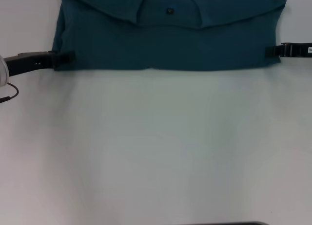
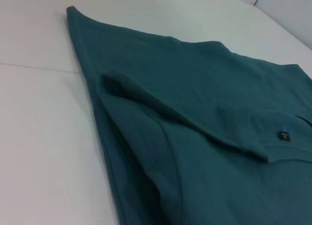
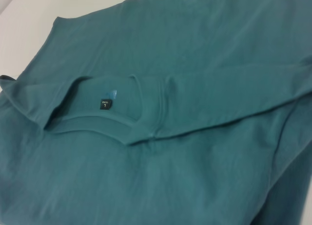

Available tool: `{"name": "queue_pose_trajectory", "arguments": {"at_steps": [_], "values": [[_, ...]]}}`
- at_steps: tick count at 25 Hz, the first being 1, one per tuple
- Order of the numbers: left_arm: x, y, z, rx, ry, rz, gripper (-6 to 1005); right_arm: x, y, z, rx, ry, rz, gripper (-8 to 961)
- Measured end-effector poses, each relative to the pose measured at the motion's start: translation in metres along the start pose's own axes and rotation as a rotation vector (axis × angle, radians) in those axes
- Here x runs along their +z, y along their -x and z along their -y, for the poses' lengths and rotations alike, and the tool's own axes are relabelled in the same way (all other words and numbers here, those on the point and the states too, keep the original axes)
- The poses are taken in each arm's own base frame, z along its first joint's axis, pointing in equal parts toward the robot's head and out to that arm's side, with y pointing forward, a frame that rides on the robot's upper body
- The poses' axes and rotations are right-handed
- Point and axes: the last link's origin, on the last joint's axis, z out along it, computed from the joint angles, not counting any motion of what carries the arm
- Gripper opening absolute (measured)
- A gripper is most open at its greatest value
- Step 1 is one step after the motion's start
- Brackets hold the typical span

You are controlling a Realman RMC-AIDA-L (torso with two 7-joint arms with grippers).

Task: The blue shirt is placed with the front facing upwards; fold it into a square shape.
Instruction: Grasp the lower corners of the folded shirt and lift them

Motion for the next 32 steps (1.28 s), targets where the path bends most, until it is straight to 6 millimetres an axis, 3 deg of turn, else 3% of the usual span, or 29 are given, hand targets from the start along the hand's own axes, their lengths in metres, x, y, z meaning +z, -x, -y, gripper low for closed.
{"name": "queue_pose_trajectory", "arguments": {"at_steps": [18, 32], "values": [[0.001, 0.001, -0.012, 0.013, 0.079, 0.028, 569, 0.001, -0.003, 0.000, 0.003, 0.002, -0.005, 22], [0.002, 0.003, -0.004, 0.015, 0.021, 0.025, 568, 0.001, -0.005, -0.001, 0.003, 0.003, -0.006, 22]]}}
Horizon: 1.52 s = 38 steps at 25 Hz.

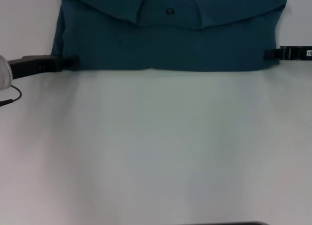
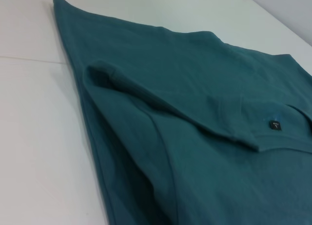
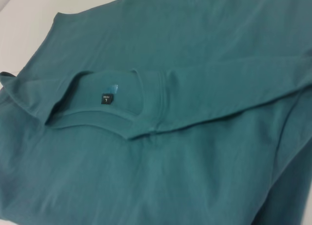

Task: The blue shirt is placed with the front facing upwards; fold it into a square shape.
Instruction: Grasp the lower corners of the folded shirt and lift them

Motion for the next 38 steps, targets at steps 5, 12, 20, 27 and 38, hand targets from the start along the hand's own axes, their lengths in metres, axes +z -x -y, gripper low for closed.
{"name": "queue_pose_trajectory", "arguments": {"at_steps": [5, 12, 20, 27, 38], "values": [[-0.0011, 0.0005, -0.0009, 0.001, 0.014, 0.007, 569, 0.0000, -0.0002, 0.0000, 0.000, 0.000, -0.001, 22], [-0.0002, 0.0012, -0.0030, 0.010, 0.023, 0.018, 551, -0.0001, -0.0007, 0.0001, 0.001, 0.000, -0.002, 22], [0.0028, -0.0002, -0.0066, 0.022, 0.029, 0.022, 514, 0.0001, -0.0004, -0.0003, 0.001, 0.002, -0.003, 23], [0.0040, -0.0016, -0.0016, 0.026, -0.016, 0.038, 448, -0.0002, -0.0005, -0.0009, 0.002, 0.007, -0.004, 23], [0.0052, -0.0064, -0.0034, 0.030, -0.018, 0.039, 116, -0.0008, -0.0009, -0.0003, 0.004, 0.007, -0.001, 23]]}}
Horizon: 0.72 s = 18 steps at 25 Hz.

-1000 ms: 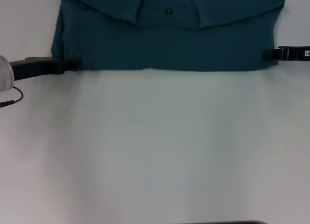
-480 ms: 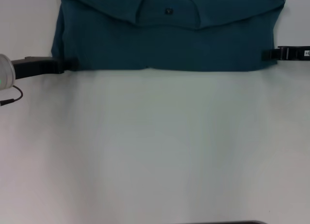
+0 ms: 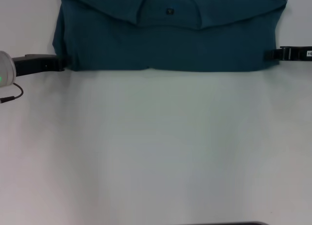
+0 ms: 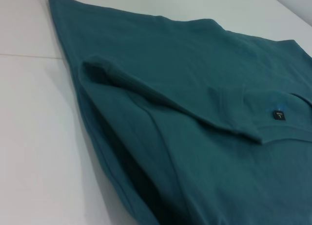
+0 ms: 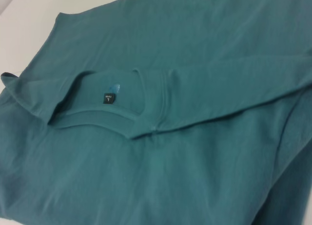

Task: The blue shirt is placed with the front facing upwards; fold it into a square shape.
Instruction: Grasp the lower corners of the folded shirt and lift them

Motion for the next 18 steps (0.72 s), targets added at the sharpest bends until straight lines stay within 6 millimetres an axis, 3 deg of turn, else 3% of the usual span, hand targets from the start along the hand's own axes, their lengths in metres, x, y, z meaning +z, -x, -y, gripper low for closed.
{"name": "queue_pose_trajectory", "arguments": {"at_steps": [5, 18], "values": [[0.000, 0.000, 0.000, 0.002, -0.002, 0.002, -4, 0.000, -0.001, 0.000, -0.001, 0.000, 0.000, 23], [-0.016, 0.000, 0.008, -0.004, 0.012, 0.013, 1, -0.007, -0.005, 0.003, 0.006, 0.010, -0.008, 23]]}}
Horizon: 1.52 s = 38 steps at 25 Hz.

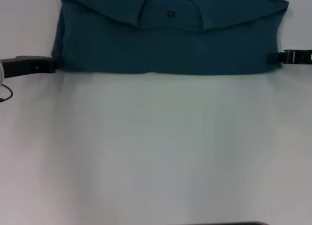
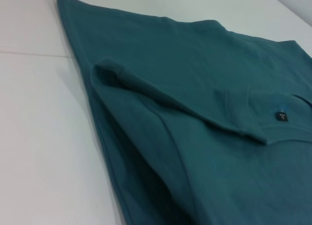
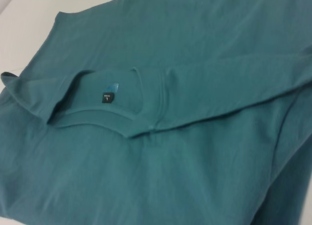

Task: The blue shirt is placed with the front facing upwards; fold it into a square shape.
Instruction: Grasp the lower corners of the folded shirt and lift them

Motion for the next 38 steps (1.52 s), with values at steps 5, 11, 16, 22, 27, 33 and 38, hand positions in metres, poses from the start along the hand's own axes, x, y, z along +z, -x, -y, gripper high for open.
{"name": "queue_pose_trajectory", "arguments": {"at_steps": [5, 11, 16, 22, 27, 33, 38], "values": [[-0.006, 0.002, -0.002, 0.010, 0.030, 0.019, 1, -0.006, -0.003, 0.001, -0.002, 0.013, -0.001, 23], [-0.013, 0.007, -0.005, 0.022, 0.080, 0.054, 0, -0.018, -0.010, 0.002, -0.024, 0.034, -0.009, 23], [-0.027, 0.015, -0.012, 0.029, 0.166, 0.094, 0, -0.030, -0.023, 0.004, -0.038, 0.061, -0.031, 23], [-0.042, 0.023, -0.017, 0.034, 0.233, 0.128, 0, -0.046, -0.041, 0.004, -0.054, 0.106, -0.051, 23], [-0.056, 0.032, -0.015, 0.015, 0.268, 0.150, 0, -0.060, -0.056, 0.007, -0.027, 0.127, -0.051, 23], [-0.068, 0.043, -0.017, 0.001, 0.312, 0.178, 1, -0.073, -0.070, 0.009, -0.003, 0.149, -0.047, 23], [-0.074, 0.051, -0.021, -0.003, 0.358, 0.209, 1, -0.080, -0.083, 0.009, 0.006, 0.170, -0.061, 23]]}}
